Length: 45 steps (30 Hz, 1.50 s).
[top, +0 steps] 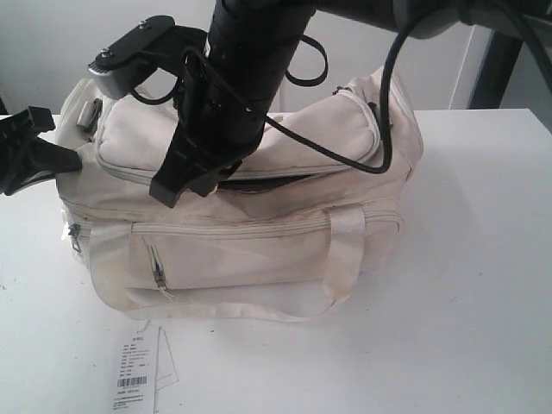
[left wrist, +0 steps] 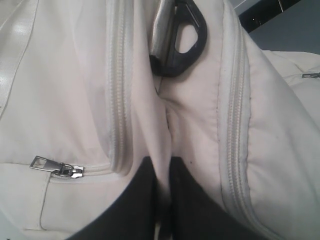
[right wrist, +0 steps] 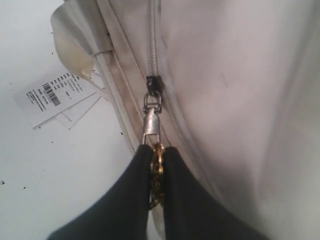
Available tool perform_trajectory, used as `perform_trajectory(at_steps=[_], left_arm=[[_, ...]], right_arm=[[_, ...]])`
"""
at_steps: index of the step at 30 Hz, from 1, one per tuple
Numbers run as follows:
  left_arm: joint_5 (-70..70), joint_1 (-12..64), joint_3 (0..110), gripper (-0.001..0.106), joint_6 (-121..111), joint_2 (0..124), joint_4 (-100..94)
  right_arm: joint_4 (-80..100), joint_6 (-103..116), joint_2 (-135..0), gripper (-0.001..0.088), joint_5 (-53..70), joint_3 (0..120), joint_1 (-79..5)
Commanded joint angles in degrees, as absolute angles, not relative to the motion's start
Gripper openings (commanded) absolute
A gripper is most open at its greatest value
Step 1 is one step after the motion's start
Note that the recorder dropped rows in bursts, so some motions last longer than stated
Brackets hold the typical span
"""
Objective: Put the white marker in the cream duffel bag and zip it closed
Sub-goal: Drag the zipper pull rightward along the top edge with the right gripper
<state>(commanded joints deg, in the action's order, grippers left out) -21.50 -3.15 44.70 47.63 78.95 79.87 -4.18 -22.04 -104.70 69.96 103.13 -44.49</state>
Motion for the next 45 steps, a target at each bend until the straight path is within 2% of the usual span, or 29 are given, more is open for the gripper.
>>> perform_trajectory(at_steps=[21, 45], left_arm=[[-21.2, -3.2, 44.7, 0.0, 47.7, 79.0, 79.9], [-21.2, -3.2, 44.7, 0.0, 47.7, 79.0, 80.0]], right_arm=[[-2.8, -22.0, -102.8, 0.0, 70.0, 100.5, -43.2], [-2.8, -22.3, -97.8, 0.0, 70.0, 97.2, -38.0]])
